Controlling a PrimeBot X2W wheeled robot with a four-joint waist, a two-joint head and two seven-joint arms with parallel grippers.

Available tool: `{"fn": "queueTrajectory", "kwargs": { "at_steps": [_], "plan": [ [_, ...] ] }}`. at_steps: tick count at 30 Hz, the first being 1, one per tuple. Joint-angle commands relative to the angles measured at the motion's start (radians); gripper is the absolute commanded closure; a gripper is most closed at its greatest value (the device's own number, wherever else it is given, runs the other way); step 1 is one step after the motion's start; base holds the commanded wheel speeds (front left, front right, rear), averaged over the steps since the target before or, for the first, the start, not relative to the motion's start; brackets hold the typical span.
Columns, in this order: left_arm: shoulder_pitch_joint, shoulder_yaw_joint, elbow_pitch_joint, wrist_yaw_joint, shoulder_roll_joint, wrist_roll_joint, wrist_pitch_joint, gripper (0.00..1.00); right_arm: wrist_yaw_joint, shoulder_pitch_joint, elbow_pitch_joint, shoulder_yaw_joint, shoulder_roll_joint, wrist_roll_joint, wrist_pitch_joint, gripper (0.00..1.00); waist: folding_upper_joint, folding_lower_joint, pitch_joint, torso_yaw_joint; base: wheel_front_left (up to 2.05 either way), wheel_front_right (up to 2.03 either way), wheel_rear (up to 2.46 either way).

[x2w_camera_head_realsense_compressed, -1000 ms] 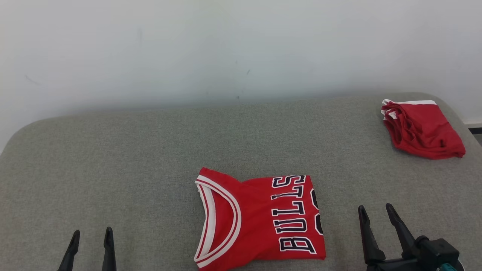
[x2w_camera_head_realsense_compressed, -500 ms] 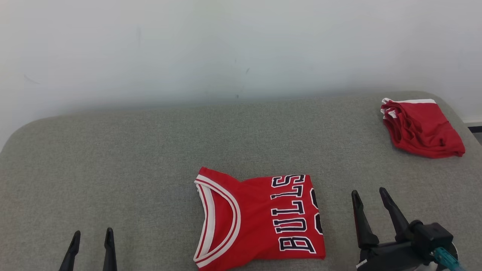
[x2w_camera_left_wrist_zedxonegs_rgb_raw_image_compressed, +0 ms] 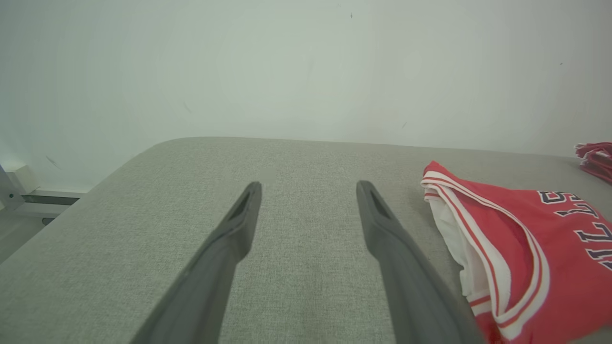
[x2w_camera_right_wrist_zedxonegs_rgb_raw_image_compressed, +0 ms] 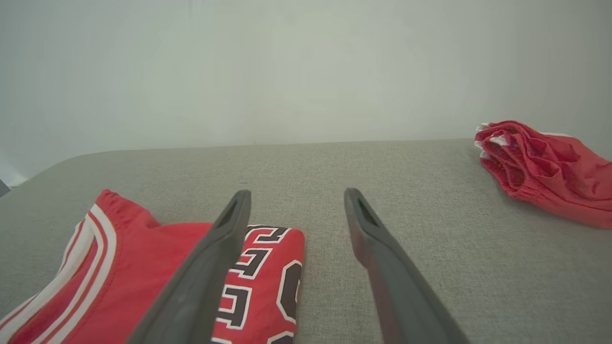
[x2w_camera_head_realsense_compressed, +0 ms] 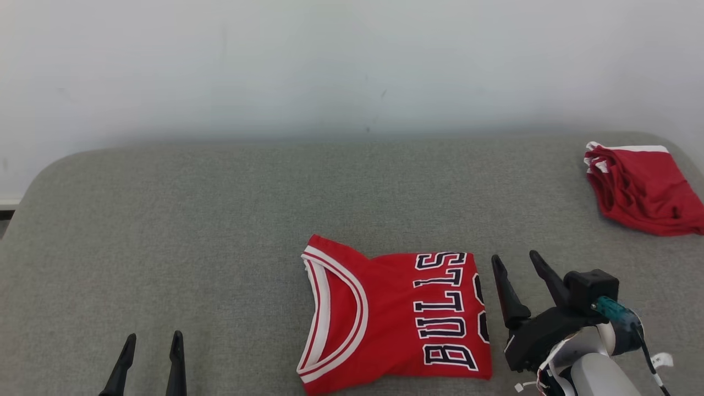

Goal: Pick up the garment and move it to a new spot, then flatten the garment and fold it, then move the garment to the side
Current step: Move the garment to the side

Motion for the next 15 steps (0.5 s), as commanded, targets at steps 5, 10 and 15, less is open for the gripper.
{"fn": "queueTrajectory", "kwargs": {
  "at_steps": [5, 10, 15],
  "plan": [
    [-0.024, -0.009, 0.004, -0.001, 0.007, -0.012, -0.003, 0.0, -0.003, -0.04, 0.103, 0.008, 0.009, 0.015, 0.05, 0.0, 0.0, -0.0001, 0.037, 0.025, 0.0, 0.0, 0.0],
    [-0.043, -0.015, 0.007, -0.001, 0.011, -0.016, -0.003, 0.0, -0.003, -0.069, 0.197, 0.03, 0.021, 0.031, 0.064, 0.0, 0.0, -0.0001, 0.058, 0.034, 0.0, 0.0, 0.0],
    [-0.057, -0.021, 0.012, -0.001, 0.012, -0.017, -0.003, 0.0, -0.003, -0.097, 0.292, 0.047, 0.032, 0.05, 0.083, 0.0, 0.0, -0.0001, 0.067, 0.04, 0.0, 0.0, 0.0]
  ]
}}
